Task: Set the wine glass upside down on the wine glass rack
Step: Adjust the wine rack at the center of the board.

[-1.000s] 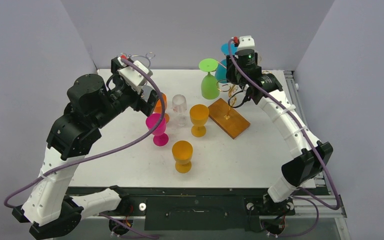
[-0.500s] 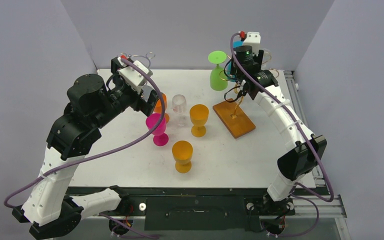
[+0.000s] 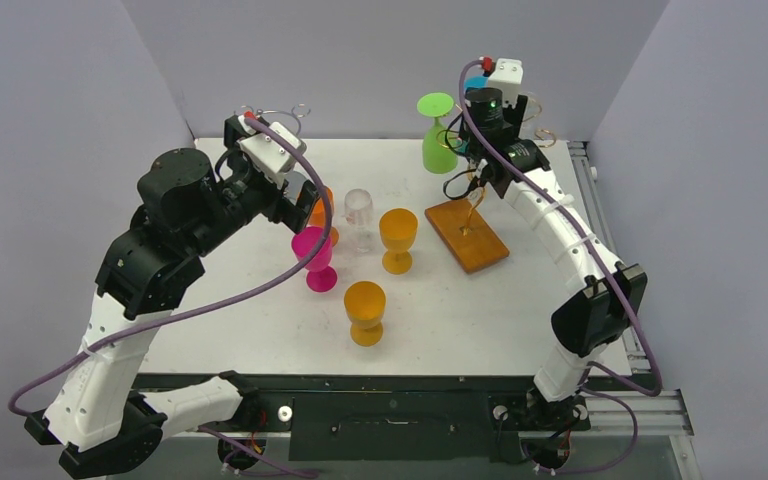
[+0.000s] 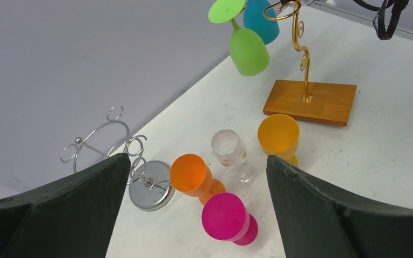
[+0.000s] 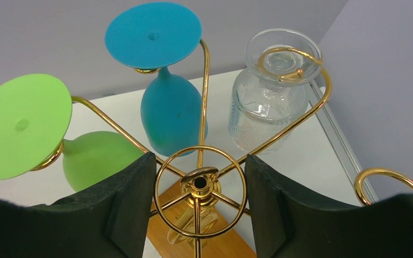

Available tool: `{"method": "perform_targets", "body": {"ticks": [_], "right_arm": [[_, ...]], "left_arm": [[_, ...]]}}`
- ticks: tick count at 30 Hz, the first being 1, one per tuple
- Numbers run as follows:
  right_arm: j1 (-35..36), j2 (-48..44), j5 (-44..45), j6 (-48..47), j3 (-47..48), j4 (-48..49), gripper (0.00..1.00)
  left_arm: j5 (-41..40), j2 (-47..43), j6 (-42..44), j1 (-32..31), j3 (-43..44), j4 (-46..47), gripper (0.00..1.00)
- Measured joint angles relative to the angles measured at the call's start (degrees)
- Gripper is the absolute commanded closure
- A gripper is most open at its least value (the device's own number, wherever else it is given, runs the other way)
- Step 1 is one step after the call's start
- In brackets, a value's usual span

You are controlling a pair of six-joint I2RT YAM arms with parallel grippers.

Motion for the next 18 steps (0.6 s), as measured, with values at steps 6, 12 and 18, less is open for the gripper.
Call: {"method": "perform_targets", "body": {"ticks": [6,12,18], "right_arm": [[0.5,-3.6,0.7,0.0,-6.2,8.4,1.0],[0.9,-6.8,1.5,0.0,-9.4,21.4,1.0],[0.9,-7.3,1.4,0.2,-9.8,25.2,1.0]], "left_arm": [[0.0,-0.1,0.0,0.0,-0.3,0.0,0.04],[0.0,-0.3,0.2,0.0,-0.8,0.0,0.04],[0.0,-0.6,0.3,0.0,-0.9,0.0,0.04]]}}
